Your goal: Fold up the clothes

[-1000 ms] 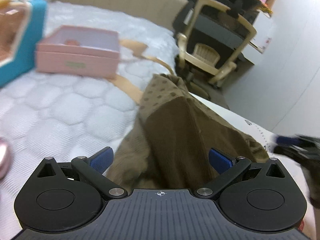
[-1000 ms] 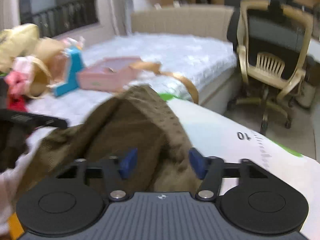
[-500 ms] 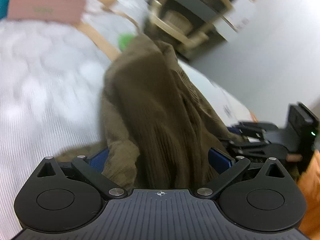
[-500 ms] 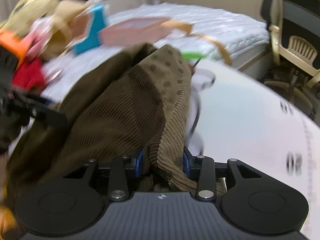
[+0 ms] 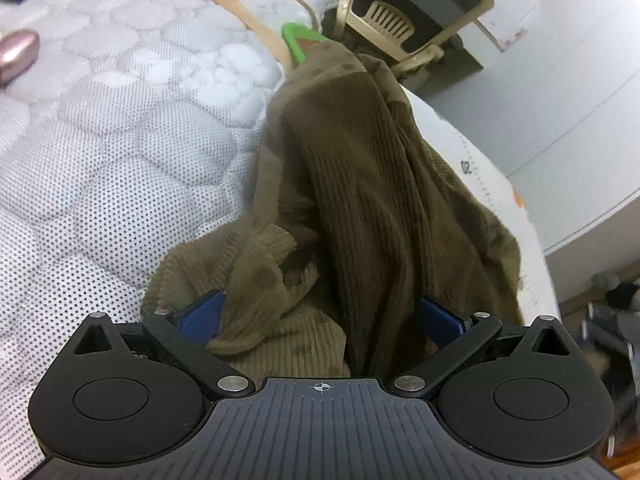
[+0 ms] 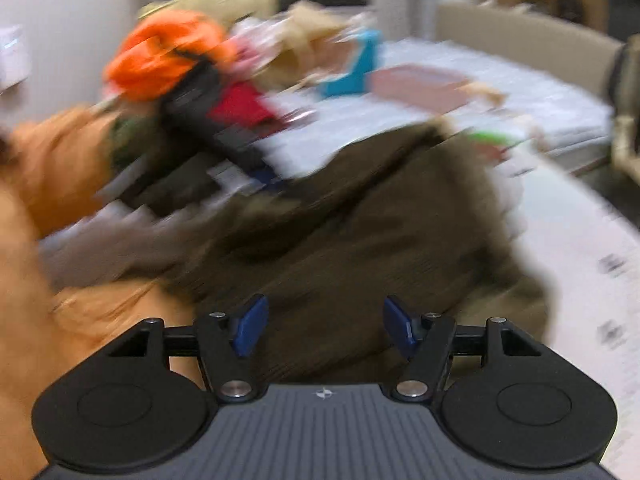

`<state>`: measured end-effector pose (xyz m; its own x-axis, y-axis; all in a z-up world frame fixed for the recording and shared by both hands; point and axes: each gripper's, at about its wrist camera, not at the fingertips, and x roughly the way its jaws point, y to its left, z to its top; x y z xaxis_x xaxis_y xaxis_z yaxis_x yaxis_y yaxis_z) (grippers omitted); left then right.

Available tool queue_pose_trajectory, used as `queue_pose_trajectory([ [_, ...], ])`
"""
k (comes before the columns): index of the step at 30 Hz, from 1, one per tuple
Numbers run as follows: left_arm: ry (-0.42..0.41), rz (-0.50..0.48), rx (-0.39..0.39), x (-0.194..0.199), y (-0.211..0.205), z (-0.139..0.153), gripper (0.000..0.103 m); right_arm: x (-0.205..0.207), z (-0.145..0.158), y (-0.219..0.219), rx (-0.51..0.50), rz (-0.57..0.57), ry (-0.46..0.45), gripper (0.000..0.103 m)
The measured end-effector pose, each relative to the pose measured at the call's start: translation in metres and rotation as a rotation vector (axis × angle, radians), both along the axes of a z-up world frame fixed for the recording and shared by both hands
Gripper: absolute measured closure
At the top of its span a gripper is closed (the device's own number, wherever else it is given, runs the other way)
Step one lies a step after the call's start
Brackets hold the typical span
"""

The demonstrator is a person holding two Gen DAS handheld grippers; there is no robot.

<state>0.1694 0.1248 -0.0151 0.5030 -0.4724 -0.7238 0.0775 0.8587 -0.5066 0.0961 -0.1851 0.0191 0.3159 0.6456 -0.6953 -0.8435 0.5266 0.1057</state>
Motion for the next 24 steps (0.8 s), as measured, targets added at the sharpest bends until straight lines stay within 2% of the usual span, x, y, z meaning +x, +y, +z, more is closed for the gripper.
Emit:
queue_pose_trajectory([
  [2, -0.038, 0.030, 0.027, -0.007, -0.003, 0.012, 0.000, -0.018, -0.010, 0.005, -0.013, 0.042, -0.008, 0.032],
  [3, -0.086, 0.039, 0.035, -0.014, -0.002, 0.023, 0.000, -0.024, -0.016, 0.007, -0.021, 0.048, -0.024, 0.032],
  [4, -0.135, 0.048, 0.045, -0.022, -0.002, 0.034, 0.000, -0.025, -0.021, 0.010, -0.030, 0.041, -0.047, 0.032],
  [5, -0.193, 0.050, 0.060, -0.031, -0.002, 0.047, 0.000, -0.026, -0.025, 0.013, -0.034, 0.027, -0.071, 0.036],
  [6, -0.241, 0.057, 0.079, -0.040, -0.003, 0.058, 0.000, -0.026, -0.029, 0.016, -0.033, 0.007, -0.097, 0.044],
  [7, -0.283, 0.065, 0.097, -0.046, -0.004, 0.068, 0.000, -0.023, -0.031, 0.019, -0.030, -0.015, -0.117, 0.071],
  [8, -0.310, 0.074, 0.108, -0.052, -0.006, 0.076, 0.000, -0.016, -0.031, 0.022, -0.022, -0.039, -0.132, 0.087],
  [11, -0.320, 0.092, 0.119, -0.065, -0.011, 0.085, 0.000, 0.009, -0.011, 0.013, 0.040, -0.135, -0.199, 0.093],
  [14, -0.314, 0.064, 0.135, -0.078, -0.017, 0.080, 0.000, 0.048, 0.023, -0.026, 0.075, -0.345, -0.322, 0.094],
  [18, -0.261, -0.014, 0.112, -0.087, -0.034, 0.058, 0.000, 0.104, 0.058, -0.110, 0.074, -0.760, -0.471, 0.093],
  [21, -0.201, -0.075, 0.104, -0.087, -0.051, 0.040, 0.000, 0.130, 0.052, -0.151, 0.062, -0.970, -0.470, 0.079],
  [22, -0.190, -0.091, 0.112, -0.087, -0.056, 0.034, 0.000, 0.135, 0.047, -0.162, 0.077, -1.014, -0.443, 0.068],
  [23, -0.184, -0.100, 0.126, -0.088, -0.060, 0.030, 0.001, 0.135, 0.040, -0.169, 0.109, -1.023, -0.397, 0.057],
  [24, -0.178, -0.108, 0.140, -0.088, -0.064, 0.025, 0.003, 0.135, 0.033, -0.171, 0.138, -1.017, -0.353, 0.053],
])
